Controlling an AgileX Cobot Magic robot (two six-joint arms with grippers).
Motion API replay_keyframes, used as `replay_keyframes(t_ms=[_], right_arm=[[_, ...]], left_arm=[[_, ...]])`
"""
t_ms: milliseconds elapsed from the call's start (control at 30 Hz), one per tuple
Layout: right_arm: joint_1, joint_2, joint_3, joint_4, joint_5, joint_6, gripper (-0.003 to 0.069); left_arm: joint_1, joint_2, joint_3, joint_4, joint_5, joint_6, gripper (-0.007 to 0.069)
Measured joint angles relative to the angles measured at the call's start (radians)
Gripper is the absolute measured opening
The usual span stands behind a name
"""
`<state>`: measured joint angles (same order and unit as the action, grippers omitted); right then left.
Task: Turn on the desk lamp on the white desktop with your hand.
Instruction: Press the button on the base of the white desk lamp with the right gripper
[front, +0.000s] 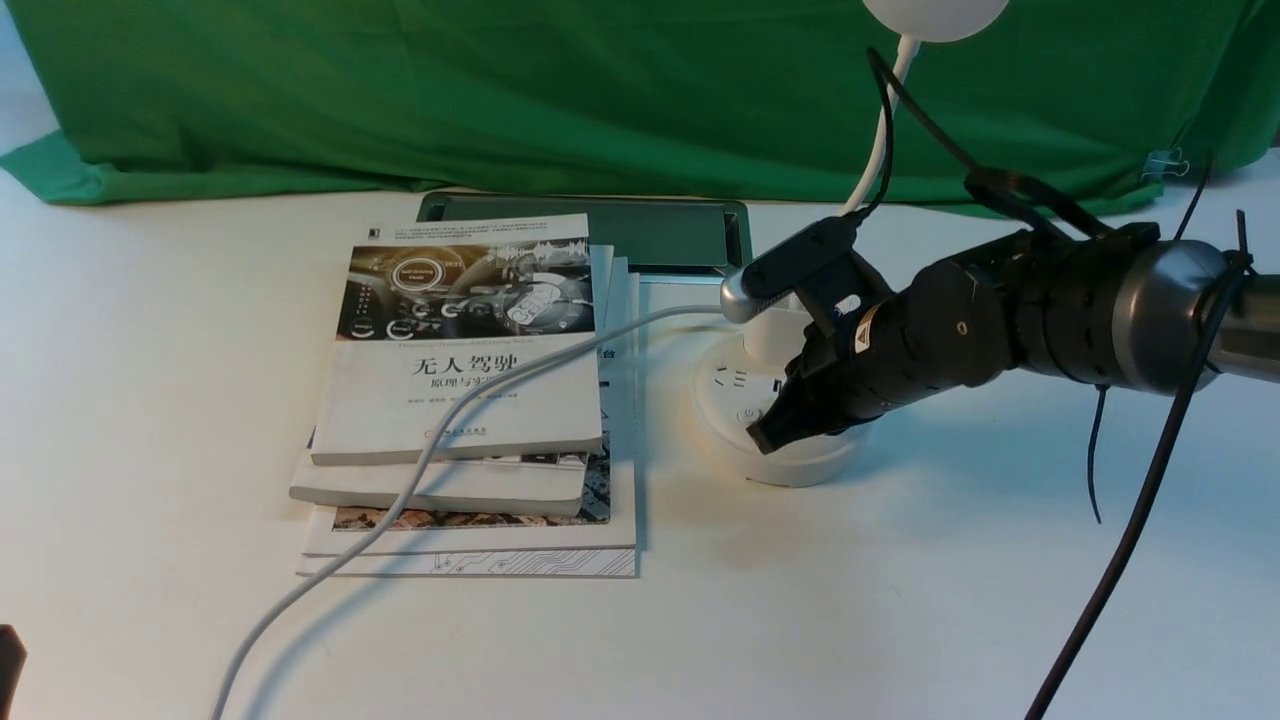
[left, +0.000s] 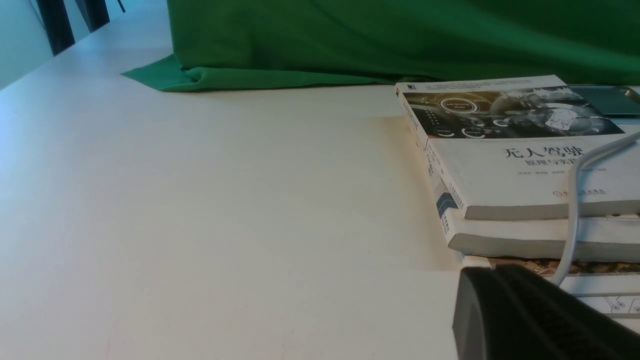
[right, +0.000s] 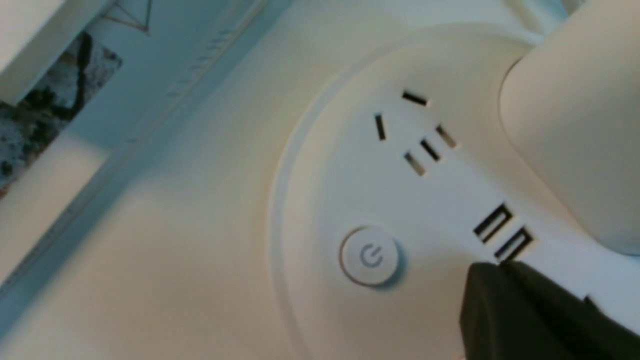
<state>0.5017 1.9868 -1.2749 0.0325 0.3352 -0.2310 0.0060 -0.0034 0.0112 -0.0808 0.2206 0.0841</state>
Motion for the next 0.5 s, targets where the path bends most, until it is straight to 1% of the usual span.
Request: replay_keyframes(t_ms=[233,400,500], right_arm=[[0.014,-0.005,-0.001,-0.002,-0.014,0.000,0.0038],[0.010,-0.044,0.015,-0.003,0.033,-0.002,0.0038],[-0.009,-0.080,0.020,-0.005,0.077,-0.001,0.0038]], left_arm=[[0.000,0.000,0.000,0.000,0.000,0.000,0.0021],[0.000,0.000,0.000,0.000,0.000,0.000,0.0021],[0.000,0.000,0.000,0.000,0.000,0.000,0.0021]])
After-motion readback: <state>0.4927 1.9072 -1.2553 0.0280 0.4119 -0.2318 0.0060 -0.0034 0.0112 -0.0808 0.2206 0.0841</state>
